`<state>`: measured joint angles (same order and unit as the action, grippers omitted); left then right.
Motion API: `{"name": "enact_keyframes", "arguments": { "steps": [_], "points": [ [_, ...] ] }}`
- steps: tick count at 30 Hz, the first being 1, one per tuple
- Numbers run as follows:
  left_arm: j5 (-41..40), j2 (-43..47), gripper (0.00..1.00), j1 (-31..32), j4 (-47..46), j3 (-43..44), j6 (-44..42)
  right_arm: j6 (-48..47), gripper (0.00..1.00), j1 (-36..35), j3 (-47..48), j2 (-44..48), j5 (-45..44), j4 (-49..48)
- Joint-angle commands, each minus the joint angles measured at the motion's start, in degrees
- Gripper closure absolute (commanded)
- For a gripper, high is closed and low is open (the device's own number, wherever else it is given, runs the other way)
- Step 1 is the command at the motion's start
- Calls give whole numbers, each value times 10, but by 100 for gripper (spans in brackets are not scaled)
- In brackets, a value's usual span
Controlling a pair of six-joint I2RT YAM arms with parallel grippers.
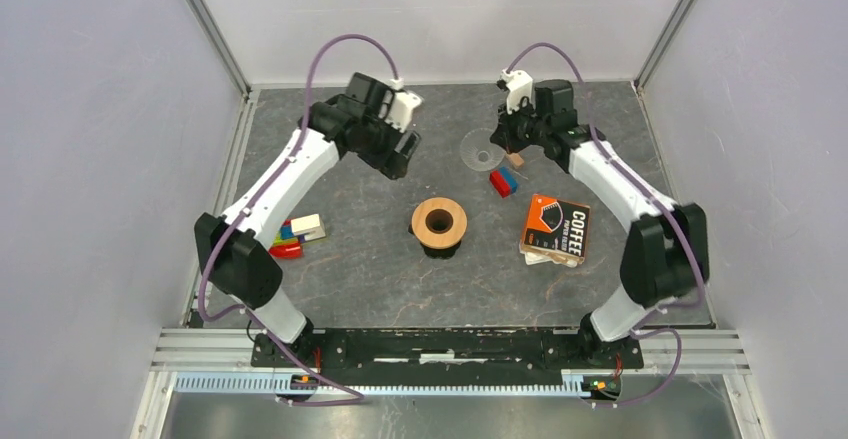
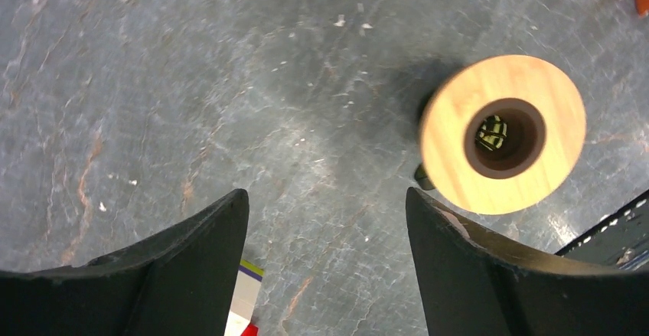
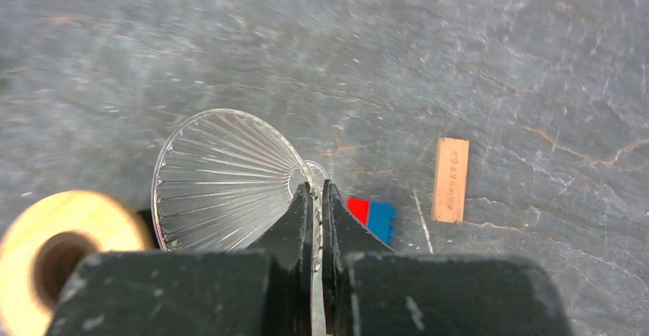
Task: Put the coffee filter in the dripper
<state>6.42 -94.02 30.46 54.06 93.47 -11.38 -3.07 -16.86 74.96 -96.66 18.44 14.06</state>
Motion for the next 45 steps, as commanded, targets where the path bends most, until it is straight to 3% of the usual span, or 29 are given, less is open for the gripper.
{"name": "enact_keyframes", "arguments": {
  "steps": [1,11,18,34,45],
  "points": [
    [84,37,19,-70,-7,-1,31,14,100,-6,-25,90,104,5],
    [244,112,20,-79,-46,-65,19,52,100,-106,-128,168,137,-29],
    [226,142,27,-64,-140,-122,46,68,100,-142,-136,163,144,-45],
    [202,162,32,-62,-178,-169,47,63,100,-162,-115,109,114,-20],
    [224,130,52,-11,-190,-216,108,53,100,-167,-96,85,86,-2]
  ]
}}
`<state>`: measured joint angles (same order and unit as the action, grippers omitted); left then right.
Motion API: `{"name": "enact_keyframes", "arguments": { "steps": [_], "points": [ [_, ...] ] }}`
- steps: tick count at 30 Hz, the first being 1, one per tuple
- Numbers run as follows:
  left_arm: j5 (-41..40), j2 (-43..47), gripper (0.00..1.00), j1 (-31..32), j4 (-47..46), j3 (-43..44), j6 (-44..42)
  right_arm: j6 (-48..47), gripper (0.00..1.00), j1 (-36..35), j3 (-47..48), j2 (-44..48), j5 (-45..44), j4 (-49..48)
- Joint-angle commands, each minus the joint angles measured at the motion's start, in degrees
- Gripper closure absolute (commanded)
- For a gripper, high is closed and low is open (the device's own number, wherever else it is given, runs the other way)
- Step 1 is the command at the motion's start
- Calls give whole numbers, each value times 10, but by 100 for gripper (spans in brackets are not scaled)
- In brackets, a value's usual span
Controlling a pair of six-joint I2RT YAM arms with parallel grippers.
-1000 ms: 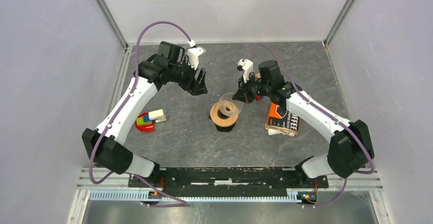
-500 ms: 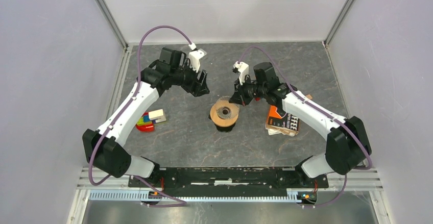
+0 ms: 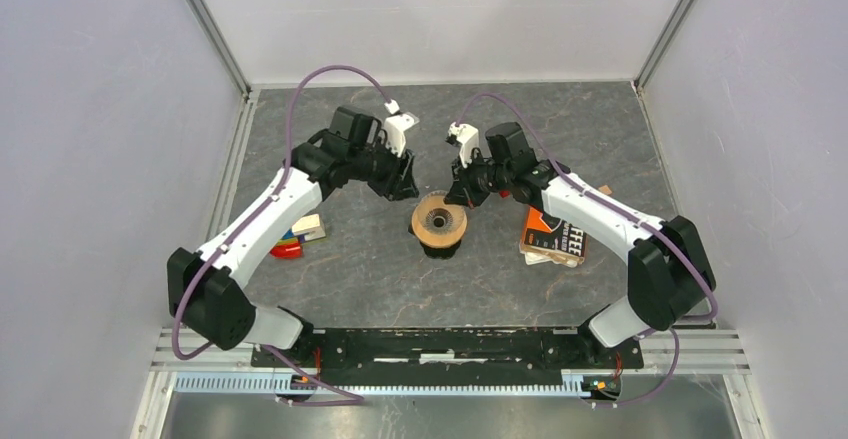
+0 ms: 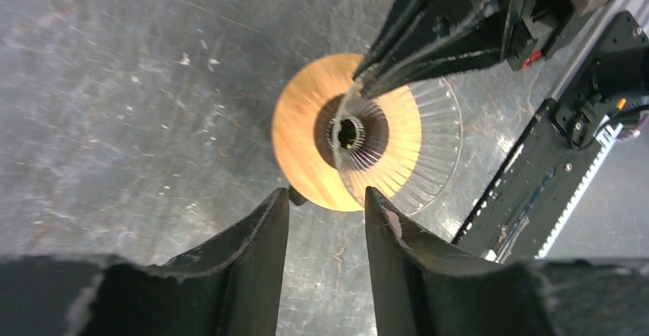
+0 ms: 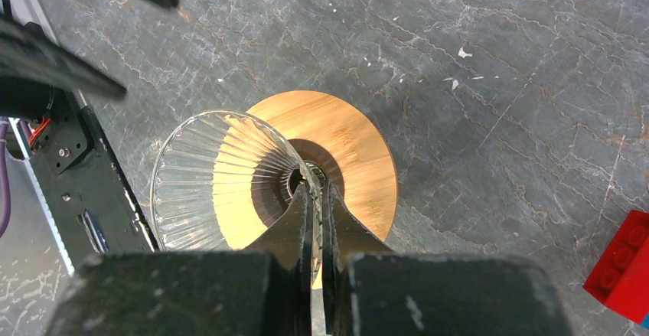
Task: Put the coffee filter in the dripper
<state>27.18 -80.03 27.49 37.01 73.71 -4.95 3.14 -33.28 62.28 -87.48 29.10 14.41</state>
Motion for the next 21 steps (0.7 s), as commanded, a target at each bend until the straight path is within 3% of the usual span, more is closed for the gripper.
{"name": "enact_keyframes", "arguments": {
  "steps": [1,12,19,21],
  "points": [
    [16,-12,55,23,-20,-23,43,-10,100,-3,34,-10,-22,-4],
    [-18,-64,75,52,-20,-18,43,-18,100,-3,36,-27,-30,0],
    [-28,-89,98,56,-19,-16,55,-22,100,-3,39,-37,-36,6],
    [-27,-98,98,56,-19,-16,62,-21,100,-3,36,-39,-36,6]
  ]
}}
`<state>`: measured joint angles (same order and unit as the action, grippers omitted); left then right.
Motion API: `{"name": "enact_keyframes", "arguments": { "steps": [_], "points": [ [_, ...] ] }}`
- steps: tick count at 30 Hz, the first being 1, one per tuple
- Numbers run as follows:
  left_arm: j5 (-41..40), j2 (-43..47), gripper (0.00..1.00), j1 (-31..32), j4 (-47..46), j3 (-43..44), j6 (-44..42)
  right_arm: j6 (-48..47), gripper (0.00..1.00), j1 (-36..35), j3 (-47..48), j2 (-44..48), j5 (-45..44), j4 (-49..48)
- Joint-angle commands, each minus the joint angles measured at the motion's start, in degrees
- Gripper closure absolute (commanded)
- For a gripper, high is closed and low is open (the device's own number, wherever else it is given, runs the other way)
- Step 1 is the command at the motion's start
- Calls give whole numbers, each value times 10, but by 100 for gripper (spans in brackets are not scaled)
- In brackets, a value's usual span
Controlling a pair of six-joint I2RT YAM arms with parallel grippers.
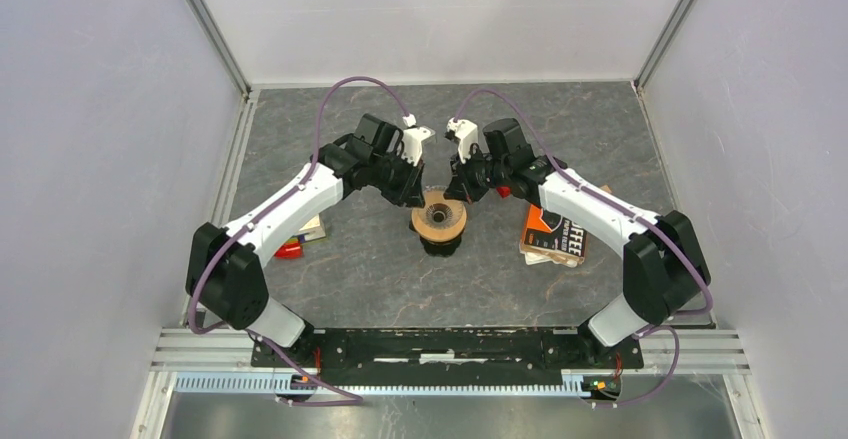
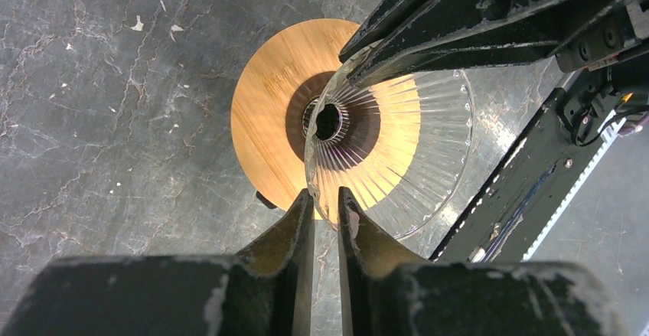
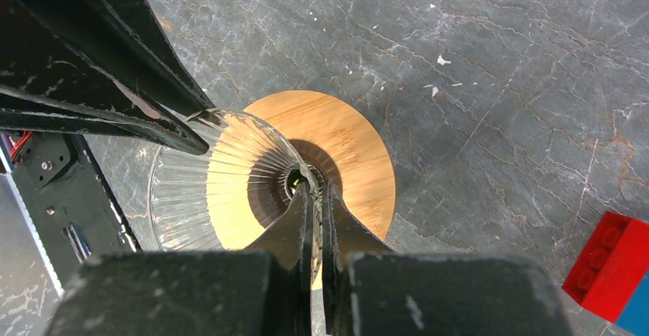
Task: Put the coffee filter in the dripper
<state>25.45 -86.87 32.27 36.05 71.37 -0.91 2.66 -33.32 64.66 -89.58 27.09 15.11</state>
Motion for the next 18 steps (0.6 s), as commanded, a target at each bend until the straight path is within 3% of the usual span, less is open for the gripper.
{"name": "enact_keyframes", "arguments": {
  "steps": [1,18],
  "points": [
    [-11,-35,98,9,-8,7,23,-15,100,-3,12,-20,-15,0],
    [17,-33,98,9,54,9,58,5,100,-6,-32,27,-7,-23]
  ]
}}
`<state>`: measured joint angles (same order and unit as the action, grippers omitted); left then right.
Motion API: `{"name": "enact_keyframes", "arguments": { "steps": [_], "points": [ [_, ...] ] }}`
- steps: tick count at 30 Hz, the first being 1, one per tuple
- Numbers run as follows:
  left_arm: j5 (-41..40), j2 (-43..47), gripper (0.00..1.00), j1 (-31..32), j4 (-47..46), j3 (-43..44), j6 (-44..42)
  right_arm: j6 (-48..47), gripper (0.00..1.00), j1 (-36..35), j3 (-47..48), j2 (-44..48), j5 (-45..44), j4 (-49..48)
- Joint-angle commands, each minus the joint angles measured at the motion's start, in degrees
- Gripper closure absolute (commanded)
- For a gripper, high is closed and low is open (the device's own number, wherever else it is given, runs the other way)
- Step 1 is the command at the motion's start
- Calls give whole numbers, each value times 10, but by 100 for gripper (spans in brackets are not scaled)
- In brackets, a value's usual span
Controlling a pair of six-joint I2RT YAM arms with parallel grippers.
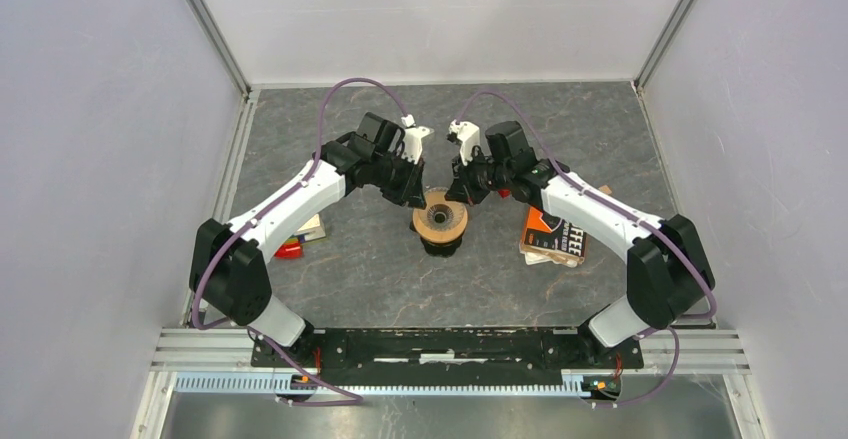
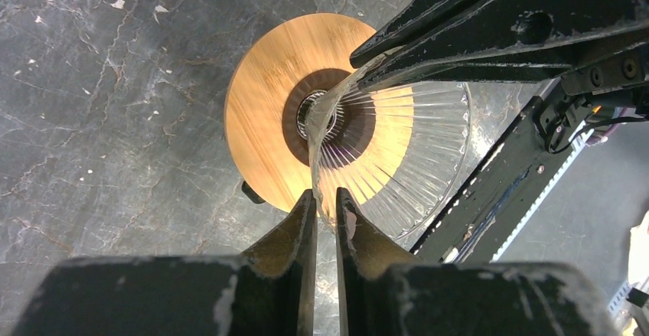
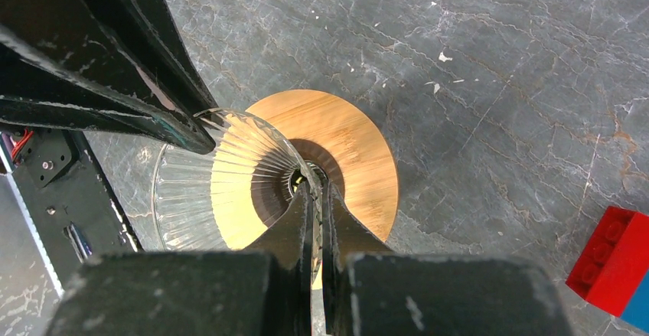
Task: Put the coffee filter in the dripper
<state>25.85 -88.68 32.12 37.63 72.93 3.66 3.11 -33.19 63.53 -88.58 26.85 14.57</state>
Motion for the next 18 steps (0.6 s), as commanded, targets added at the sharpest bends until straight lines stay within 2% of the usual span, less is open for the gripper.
{"name": "enact_keyframes", "arguments": {
  "steps": [1,11,18],
  "points": [
    [16,-13,98,10,39,-8,13,1,100,-9,-25,21,-7,-18],
    [39,-3,98,10,53,-9,15,6,100,-15,-36,41,-11,-22],
    [19,-15,98,10,60,-9,14,9,100,-19,-38,25,-9,-25]
  ]
}}
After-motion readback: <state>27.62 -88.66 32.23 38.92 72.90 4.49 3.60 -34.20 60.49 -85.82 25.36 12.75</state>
